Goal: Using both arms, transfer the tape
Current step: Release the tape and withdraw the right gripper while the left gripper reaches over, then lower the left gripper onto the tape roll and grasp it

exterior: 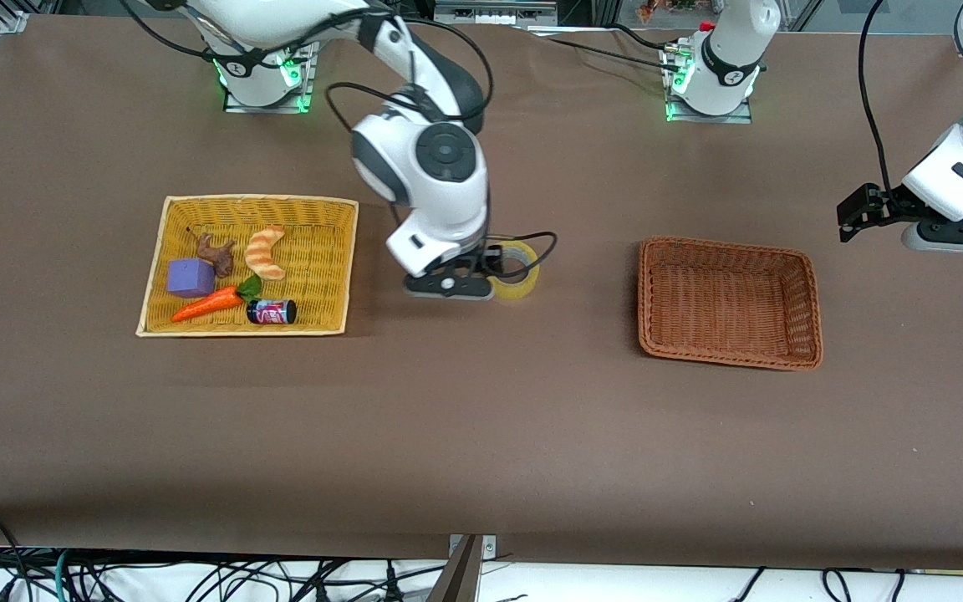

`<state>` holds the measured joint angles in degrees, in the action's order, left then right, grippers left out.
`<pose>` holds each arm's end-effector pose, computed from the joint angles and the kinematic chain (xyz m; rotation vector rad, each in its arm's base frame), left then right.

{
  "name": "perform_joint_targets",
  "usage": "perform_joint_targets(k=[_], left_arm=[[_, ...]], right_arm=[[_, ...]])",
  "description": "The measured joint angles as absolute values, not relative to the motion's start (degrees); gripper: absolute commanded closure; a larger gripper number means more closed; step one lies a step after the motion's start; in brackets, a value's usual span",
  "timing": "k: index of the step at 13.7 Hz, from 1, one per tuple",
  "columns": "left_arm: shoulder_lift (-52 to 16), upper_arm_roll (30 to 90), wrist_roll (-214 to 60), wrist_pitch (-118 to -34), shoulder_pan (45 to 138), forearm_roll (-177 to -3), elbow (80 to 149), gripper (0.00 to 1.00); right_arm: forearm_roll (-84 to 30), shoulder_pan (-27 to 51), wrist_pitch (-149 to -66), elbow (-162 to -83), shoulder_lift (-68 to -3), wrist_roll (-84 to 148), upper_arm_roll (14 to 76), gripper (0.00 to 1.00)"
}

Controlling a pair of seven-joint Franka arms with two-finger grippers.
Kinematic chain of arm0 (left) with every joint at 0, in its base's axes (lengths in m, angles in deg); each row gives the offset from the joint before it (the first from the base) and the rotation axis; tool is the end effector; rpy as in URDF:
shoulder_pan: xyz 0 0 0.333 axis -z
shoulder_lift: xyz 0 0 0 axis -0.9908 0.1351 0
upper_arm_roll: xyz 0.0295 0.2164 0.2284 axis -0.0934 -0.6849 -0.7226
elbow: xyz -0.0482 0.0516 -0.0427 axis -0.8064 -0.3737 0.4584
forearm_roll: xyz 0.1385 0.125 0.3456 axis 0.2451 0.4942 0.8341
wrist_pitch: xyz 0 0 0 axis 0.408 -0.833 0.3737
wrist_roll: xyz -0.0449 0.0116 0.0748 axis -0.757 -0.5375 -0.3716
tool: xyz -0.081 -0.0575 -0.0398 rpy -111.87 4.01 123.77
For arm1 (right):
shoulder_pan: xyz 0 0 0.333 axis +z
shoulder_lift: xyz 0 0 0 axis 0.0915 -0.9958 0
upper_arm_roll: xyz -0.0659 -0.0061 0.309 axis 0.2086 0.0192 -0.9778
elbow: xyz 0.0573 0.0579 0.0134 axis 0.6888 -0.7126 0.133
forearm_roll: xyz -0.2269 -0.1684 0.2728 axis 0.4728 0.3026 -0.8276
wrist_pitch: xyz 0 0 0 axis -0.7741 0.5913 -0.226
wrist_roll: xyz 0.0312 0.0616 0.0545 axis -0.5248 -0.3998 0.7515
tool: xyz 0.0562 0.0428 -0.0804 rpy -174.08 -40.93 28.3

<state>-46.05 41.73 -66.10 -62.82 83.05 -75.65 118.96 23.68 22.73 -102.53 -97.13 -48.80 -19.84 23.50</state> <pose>0.5542 -0.0017 0.5547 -3.0408 0.1769 -0.0493 0.5714 0.4593 0.3897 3.1179 -0.0382 0.0997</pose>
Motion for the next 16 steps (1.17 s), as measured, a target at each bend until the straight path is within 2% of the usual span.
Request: perform_joint_targets(k=[3, 8, 12, 16], left_arm=[[-46.0, 42.46, -65.84, -62.82, 83.75, -75.65, 118.97, 0.0], [-42.37, 49.98, -67.24, -62.97, 85.67, -76.91, 117.96, 0.0], [-35.28, 55.8, -70.5, -63.53, 86.17, -84.27, 113.84, 0.0], [-24.21, 58.93, -71.97, -71.18, 92.28, -84.3, 112.38, 0.0]], right_arm=[[22.5, 13.55, -97.27, -96.91, -45.2, -7.44, 23.72, 0.0], [16.43, -2.41, -88.57, -96.5, -39.16, 11.26, 23.98, 0.0], [15.9, -6.69, -84.84, -96.71, -32.95, 13.55, 27.98, 0.0], [15.6, -9.67, -83.85, -102.18, -23.89, 16.46, 31.43, 0.0]])
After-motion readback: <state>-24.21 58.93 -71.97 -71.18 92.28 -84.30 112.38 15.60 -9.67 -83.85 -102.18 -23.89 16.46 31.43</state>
